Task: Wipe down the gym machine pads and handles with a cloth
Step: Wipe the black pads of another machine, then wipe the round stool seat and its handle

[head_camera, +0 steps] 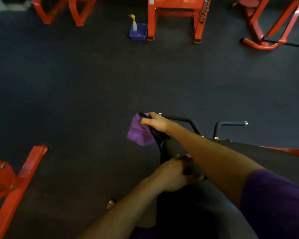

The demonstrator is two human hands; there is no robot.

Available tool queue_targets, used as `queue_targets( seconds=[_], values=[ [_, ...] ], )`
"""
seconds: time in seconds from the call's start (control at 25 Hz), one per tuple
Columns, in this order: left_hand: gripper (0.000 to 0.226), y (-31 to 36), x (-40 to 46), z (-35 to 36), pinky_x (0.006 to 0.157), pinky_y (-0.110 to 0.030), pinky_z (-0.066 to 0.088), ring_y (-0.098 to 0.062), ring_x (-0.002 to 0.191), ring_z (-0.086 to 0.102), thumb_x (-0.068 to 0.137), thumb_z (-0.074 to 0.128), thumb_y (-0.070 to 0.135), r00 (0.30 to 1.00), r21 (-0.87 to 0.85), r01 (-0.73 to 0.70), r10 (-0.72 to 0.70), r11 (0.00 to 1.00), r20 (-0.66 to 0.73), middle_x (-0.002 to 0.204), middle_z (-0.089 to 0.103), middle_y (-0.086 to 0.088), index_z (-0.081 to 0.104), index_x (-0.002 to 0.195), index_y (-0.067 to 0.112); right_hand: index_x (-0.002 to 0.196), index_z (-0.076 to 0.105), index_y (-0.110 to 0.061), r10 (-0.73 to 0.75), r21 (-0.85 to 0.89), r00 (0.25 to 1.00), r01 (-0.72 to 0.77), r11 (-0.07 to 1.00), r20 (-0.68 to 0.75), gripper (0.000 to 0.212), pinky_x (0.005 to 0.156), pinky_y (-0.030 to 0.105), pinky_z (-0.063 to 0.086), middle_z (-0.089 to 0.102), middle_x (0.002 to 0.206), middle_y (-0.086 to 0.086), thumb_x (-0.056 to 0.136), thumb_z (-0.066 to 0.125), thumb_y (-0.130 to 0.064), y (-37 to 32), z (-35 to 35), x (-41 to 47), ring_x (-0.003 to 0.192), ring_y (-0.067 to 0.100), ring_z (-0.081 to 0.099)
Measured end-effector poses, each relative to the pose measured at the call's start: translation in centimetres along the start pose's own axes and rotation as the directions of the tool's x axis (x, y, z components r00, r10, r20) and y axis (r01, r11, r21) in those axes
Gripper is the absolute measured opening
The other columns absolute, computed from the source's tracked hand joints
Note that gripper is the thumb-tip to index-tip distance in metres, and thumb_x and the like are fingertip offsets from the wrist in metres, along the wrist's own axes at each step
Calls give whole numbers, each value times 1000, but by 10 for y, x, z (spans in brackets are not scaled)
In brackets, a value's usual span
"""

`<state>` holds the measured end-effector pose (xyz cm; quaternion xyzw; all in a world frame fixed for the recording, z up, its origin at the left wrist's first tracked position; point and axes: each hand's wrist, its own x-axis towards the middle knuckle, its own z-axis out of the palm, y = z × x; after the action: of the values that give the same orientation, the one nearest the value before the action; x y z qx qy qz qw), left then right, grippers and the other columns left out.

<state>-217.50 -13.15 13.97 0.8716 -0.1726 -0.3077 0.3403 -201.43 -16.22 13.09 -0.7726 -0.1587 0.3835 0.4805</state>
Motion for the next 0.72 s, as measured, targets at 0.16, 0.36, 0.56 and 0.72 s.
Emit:
queue_targets(
  seconds=[0.16,0.36,0.56,0.72],
  values=[
    [61,-71,-70,-53,108,-10,28,3,142,35,100,58,55,997,-141,-4,-8,990,-81,161,39,14,44,155,32,92,68,-23,79,175,981,-48,983,-176,5,84,26,53,70,89,-5,94,64,-26,-2,22,-10,84,11,67],
    [58,-216,-183,-106,107,-21,39,5,137,45,99,59,56,948,-273,211,-265,939,-176,155,45,18,46,152,37,122,67,-29,174,225,965,-128,966,-195,49,104,43,50,70,119,3,79,71,-52,-39,90,19,111,25,67],
    [53,-306,-255,-154,109,-24,43,-1,133,53,98,64,49,862,-391,277,-407,878,-303,147,56,14,52,146,32,105,72,-31,59,15,991,-57,998,-121,19,99,38,50,73,110,-4,97,56,-36,-118,158,66,106,17,68],
    [47,-346,-276,-199,108,-30,47,0,124,59,97,66,48,777,-448,288,-480,846,-407,139,63,13,58,140,32,93,66,-27,-31,-113,996,22,993,-81,20,85,31,48,69,97,-7,104,50,-25,-176,182,108,94,16,65]
  ],
)
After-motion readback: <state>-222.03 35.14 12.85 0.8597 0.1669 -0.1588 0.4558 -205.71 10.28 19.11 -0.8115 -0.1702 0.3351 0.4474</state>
